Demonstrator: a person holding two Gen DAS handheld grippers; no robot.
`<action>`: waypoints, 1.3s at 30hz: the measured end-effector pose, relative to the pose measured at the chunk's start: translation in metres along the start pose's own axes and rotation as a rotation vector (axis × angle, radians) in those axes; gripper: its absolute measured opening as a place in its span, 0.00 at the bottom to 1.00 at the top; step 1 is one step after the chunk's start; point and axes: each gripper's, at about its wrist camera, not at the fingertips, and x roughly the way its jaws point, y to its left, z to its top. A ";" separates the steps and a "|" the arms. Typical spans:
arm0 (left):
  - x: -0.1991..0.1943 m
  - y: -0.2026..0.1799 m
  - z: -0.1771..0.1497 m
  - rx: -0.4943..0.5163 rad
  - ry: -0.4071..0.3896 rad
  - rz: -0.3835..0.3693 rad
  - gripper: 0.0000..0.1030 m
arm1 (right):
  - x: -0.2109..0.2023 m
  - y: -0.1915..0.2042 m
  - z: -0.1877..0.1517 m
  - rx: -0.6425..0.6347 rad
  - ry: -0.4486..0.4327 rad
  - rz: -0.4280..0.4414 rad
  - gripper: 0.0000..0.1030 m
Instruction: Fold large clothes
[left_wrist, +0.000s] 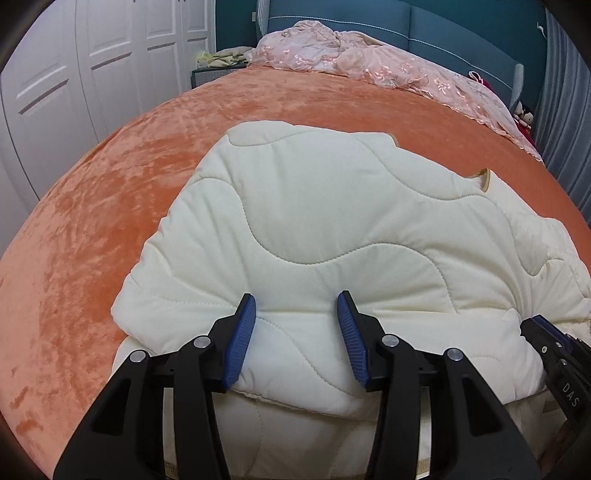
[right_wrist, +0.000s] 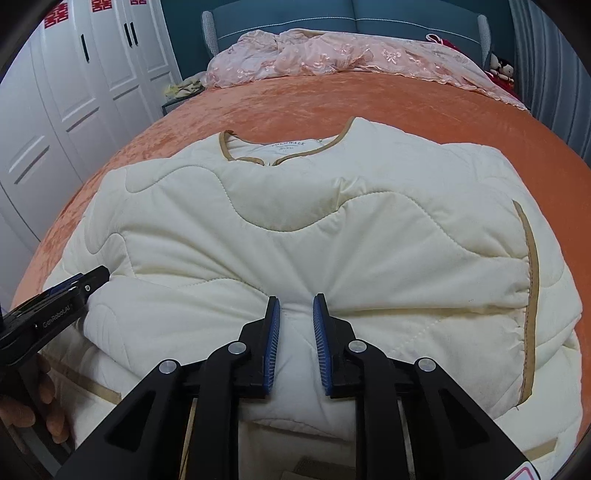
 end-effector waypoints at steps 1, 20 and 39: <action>0.001 0.000 -0.002 0.000 -0.010 0.000 0.43 | 0.000 -0.002 -0.001 0.008 -0.004 0.007 0.16; -0.011 0.063 0.106 -0.261 -0.050 -0.186 0.54 | -0.004 0.028 0.102 0.098 -0.051 0.248 0.44; 0.107 0.056 0.111 -0.201 -0.012 -0.120 0.53 | 0.177 0.078 0.167 0.155 0.146 0.292 0.04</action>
